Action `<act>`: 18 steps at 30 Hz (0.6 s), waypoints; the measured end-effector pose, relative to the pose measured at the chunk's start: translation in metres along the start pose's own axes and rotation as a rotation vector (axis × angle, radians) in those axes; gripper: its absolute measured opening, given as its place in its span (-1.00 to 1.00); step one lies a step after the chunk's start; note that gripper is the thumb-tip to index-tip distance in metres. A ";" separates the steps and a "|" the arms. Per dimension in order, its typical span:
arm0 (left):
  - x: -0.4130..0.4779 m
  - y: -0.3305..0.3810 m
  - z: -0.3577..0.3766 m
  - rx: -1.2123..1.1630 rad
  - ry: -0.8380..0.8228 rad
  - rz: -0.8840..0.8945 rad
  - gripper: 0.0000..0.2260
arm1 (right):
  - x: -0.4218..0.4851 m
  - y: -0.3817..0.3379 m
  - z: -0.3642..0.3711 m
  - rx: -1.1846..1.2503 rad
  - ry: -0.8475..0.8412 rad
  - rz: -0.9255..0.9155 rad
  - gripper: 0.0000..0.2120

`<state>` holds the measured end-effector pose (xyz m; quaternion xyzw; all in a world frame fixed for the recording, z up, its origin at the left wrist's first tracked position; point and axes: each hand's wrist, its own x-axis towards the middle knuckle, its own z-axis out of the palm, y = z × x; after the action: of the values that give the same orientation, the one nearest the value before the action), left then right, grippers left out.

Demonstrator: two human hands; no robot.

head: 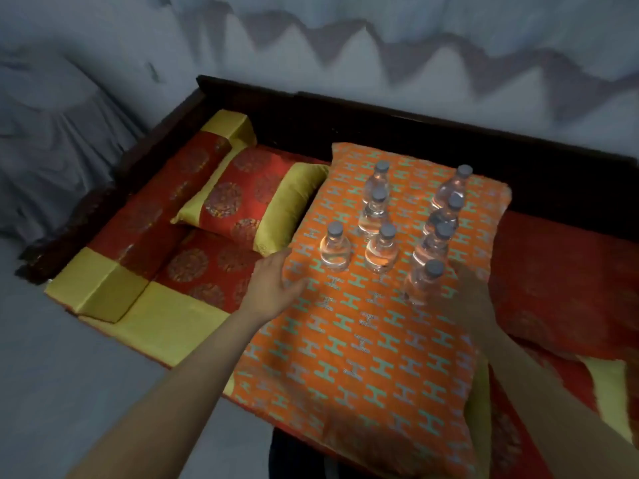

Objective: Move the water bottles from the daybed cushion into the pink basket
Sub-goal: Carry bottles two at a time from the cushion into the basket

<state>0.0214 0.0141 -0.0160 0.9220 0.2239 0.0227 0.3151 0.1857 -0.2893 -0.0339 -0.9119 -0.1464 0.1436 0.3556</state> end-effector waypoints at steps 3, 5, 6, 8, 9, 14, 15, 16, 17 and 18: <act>0.044 -0.006 0.014 -0.039 -0.109 0.003 -0.15 | 0.005 0.007 0.010 0.037 -0.033 0.112 -0.17; 0.071 -0.005 0.023 -0.062 -0.179 0.024 -0.09 | 0.011 0.013 0.019 0.045 0.008 0.167 -0.25; 0.076 -0.002 0.026 -0.076 -0.182 0.036 -0.09 | 0.010 0.013 0.022 0.066 0.014 0.180 -0.32; 0.096 -0.003 0.034 -0.109 -0.230 0.059 -0.08 | 0.012 0.014 0.031 0.087 0.036 0.214 -0.39; 0.107 -0.006 0.039 -0.125 -0.259 0.073 -0.06 | 0.015 0.016 0.038 0.098 0.059 0.235 -0.36; 0.137 -0.011 0.057 -0.185 -0.329 0.117 -0.18 | 0.017 0.006 0.060 0.174 0.155 0.304 -0.43; 0.138 -0.011 0.061 -0.215 -0.340 0.122 -0.24 | 0.015 0.003 0.064 0.193 0.180 0.298 -0.44; 0.140 -0.011 0.065 -0.241 -0.354 0.119 -0.27 | 0.014 0.002 0.067 0.205 0.197 0.304 -0.43; 0.142 -0.013 0.070 -0.264 -0.367 0.113 -0.29 | 0.012 -0.001 0.069 0.225 0.207 0.316 -0.40; 0.143 -0.013 0.072 -0.274 -0.370 0.111 -0.32 | 0.011 0.000 0.071 0.238 0.216 0.323 -0.35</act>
<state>0.1576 0.0429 -0.0957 0.8700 0.1061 -0.0994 0.4711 0.1698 -0.2426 -0.0859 -0.8853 0.0585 0.1167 0.4464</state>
